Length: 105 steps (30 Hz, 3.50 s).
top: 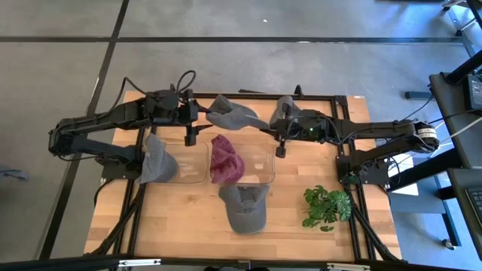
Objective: Pick & Place hat
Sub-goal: Put the top left dark blue cap into the left transparent bin
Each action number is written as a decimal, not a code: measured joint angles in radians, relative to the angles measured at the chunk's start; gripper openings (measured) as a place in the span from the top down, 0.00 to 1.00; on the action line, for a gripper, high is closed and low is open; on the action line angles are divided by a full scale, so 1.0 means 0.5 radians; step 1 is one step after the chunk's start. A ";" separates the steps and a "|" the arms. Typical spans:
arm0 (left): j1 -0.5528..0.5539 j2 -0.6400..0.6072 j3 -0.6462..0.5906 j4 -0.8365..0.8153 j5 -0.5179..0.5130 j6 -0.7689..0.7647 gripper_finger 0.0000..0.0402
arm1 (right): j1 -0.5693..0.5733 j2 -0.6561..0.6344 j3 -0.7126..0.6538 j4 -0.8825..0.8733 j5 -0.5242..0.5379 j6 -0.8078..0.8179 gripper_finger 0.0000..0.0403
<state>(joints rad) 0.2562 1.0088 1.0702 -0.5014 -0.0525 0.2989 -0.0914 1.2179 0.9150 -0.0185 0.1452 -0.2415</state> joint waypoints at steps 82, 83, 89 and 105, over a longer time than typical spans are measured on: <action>-0.901 0.028 0.834 -2.009 -0.358 -3.648 0.91 | -0.446 0.001 -0.305 0.032 0.556 0.321 0.63; -0.907 0.024 0.835 -2.025 -0.386 -3.659 0.91 | -0.446 0.001 -0.305 0.034 0.556 0.321 0.63; -0.917 0.077 0.835 -2.129 -0.349 -3.668 0.90 | -0.446 0.001 -0.305 0.084 0.556 0.325 0.63; -0.884 0.351 0.835 -2.139 -0.086 -3.723 0.91 | -0.444 0.001 -0.305 0.121 0.396 0.362 0.63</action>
<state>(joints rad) -0.1857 1.1844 1.4879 -1.5711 -0.0953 -1.5625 -0.3134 1.2182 0.7624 0.0418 0.3431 -0.0605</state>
